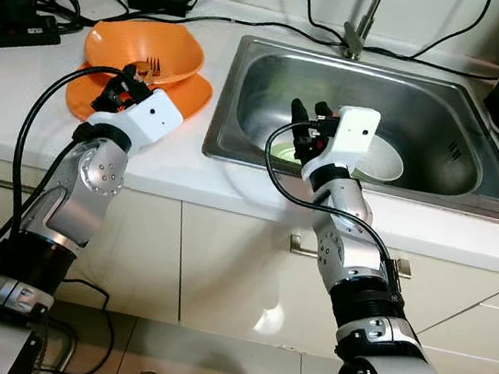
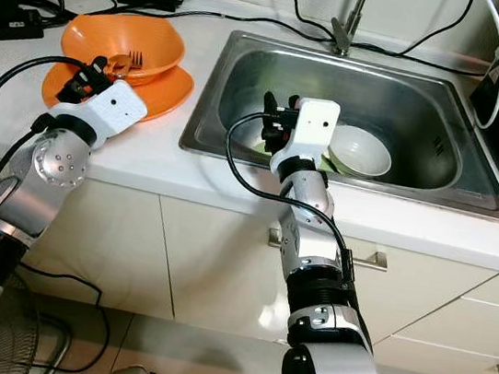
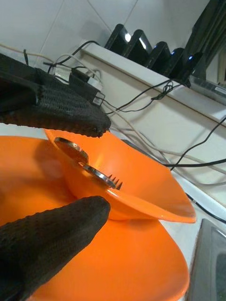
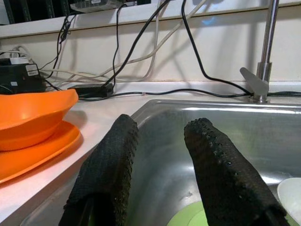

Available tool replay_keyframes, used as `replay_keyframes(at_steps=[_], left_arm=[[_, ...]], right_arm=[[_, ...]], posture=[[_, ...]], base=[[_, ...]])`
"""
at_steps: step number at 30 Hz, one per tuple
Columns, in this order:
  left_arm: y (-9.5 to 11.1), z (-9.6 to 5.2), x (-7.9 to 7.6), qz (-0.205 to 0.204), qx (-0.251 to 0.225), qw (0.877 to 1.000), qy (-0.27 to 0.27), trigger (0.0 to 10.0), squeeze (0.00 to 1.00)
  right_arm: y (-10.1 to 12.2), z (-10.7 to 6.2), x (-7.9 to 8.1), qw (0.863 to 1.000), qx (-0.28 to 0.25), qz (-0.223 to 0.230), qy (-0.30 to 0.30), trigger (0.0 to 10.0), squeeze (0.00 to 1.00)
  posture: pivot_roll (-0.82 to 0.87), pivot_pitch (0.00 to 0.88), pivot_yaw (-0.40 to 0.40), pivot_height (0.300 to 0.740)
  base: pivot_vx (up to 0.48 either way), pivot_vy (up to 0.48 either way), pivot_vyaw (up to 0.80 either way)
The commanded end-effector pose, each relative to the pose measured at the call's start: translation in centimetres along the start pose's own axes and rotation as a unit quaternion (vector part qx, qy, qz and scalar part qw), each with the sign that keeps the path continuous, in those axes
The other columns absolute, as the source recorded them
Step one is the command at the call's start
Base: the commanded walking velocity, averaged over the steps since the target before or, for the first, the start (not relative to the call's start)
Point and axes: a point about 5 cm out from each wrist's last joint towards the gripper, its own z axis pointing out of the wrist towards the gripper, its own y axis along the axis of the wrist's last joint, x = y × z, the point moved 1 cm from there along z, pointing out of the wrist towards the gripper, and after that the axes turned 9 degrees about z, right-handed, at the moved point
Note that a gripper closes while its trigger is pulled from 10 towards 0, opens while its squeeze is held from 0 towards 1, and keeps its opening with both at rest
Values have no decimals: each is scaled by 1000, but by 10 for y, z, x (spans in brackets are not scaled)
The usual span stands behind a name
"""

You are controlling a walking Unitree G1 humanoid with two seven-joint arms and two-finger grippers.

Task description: Kitchen organization

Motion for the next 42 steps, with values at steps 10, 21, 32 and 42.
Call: replay_keyframes(at_steps=[10,21,32,42], left_arm=[[3,5,-1,13,-7,1000,-7,1137,0],[4,7,0,13,-7,1000,-5,10000,0],[9,7,9,17,-9,1000,9,0,0],[16,8,25,40,-14,999,34,0,0]], right_arm=[[0,-2,-3,1000,1,8,-9,10000,0],[0,-2,-3,1000,2,12,-9,10000,0],[-1,-2,-3,1000,2,13,-10,10000,0],[-1,-2,-3,1000,3,15,-10,10000,0]], posture=[[57,68,-42,732],[59,67,-43,732],[58,68,-44,732],[62,65,-45,732]], base=[[0,0,0],[0,0,0],[0,0,0],[0,0,0]])
